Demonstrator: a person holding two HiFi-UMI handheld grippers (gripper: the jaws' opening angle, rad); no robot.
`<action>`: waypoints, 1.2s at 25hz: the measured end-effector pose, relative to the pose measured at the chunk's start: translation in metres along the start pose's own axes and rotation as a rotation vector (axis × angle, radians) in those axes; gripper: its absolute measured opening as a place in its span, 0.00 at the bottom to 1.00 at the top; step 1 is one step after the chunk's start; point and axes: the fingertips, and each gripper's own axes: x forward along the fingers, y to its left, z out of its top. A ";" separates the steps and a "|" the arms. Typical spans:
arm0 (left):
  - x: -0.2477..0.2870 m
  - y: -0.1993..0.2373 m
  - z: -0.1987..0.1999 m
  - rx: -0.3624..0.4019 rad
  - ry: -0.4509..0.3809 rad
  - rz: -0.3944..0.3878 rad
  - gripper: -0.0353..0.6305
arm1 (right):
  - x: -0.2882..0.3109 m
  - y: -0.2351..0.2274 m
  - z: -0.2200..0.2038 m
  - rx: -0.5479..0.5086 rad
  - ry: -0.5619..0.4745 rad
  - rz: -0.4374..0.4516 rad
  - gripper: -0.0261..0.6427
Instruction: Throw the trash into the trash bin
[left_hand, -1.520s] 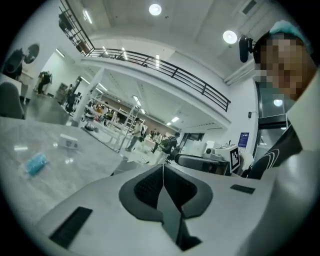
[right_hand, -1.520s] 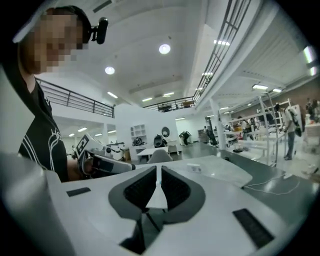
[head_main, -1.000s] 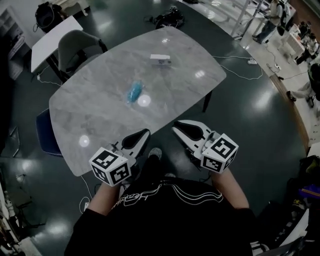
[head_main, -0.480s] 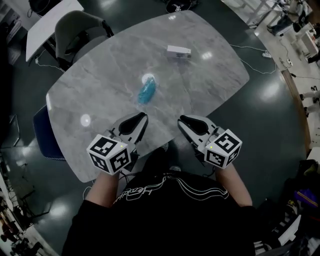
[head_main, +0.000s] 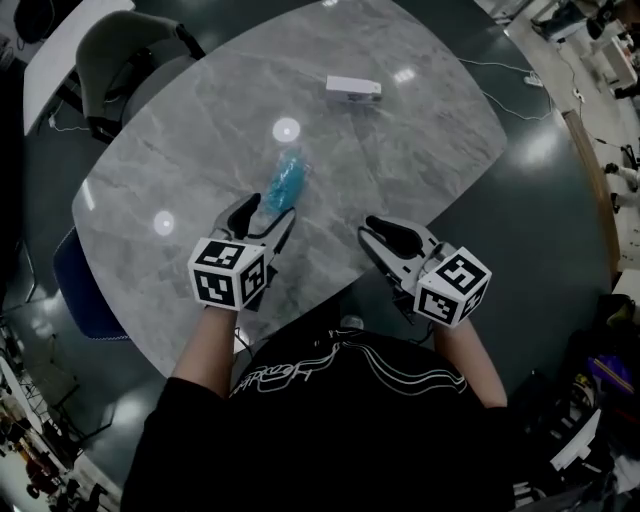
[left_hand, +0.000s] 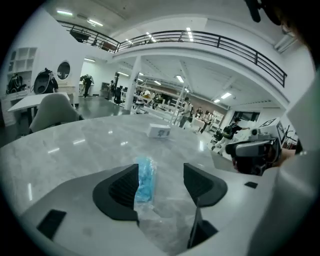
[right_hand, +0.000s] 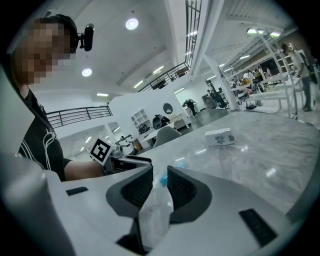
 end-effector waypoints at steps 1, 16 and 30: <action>0.008 0.007 -0.005 0.010 0.022 0.021 0.45 | 0.000 -0.004 -0.001 0.009 0.001 -0.005 0.18; 0.068 0.049 -0.058 0.114 0.208 0.158 0.35 | -0.006 -0.035 -0.019 0.129 -0.007 -0.080 0.18; 0.066 0.041 -0.050 0.144 0.196 0.178 0.11 | -0.022 -0.048 -0.030 0.228 -0.035 -0.120 0.18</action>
